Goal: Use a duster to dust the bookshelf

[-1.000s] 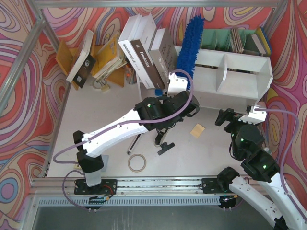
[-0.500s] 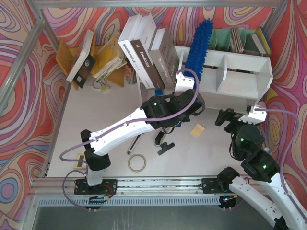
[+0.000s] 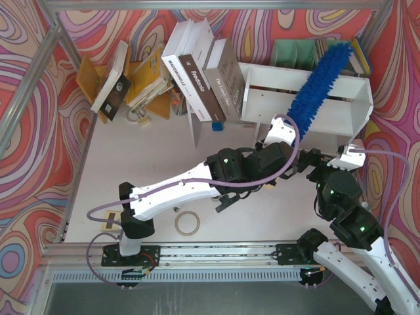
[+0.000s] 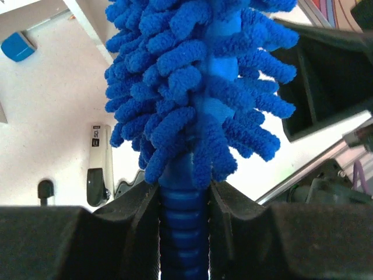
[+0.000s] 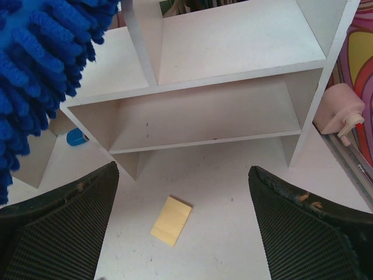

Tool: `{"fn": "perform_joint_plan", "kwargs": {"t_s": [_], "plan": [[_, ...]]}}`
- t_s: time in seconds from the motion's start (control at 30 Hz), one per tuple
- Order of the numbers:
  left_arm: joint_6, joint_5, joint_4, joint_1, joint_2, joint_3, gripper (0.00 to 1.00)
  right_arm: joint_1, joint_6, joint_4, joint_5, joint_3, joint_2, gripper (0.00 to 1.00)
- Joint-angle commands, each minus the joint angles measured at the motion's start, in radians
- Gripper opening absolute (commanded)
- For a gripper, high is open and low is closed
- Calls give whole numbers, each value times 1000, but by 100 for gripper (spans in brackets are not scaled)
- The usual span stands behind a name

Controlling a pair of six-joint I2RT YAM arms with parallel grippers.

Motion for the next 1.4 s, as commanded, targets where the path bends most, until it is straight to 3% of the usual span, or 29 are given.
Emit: {"fn": "perform_joint_plan", "kwargs": {"t_s": [0.0,0.13,0.33,0.47,0.8,1.37], "plan": [[161,-47,130,-27,-114,-85,0,-3,5,19,22,-3,-23,82],[252,-131,161,-25,-193,-172,0,-3,9,17,30,-3,-30,82],[379,-158,135,7,-201,-145,0,-3,11,16,40,-3,-39,82],[392,-95,101,60,-165,-82,0,-3,14,14,45,-3,-42,82],[488,7,-42,119,75,249,0,-3,14,14,49,-3,-45,82],[556,169,-20,128,121,274,0,-3,12,20,45,-5,-37,82]]}}
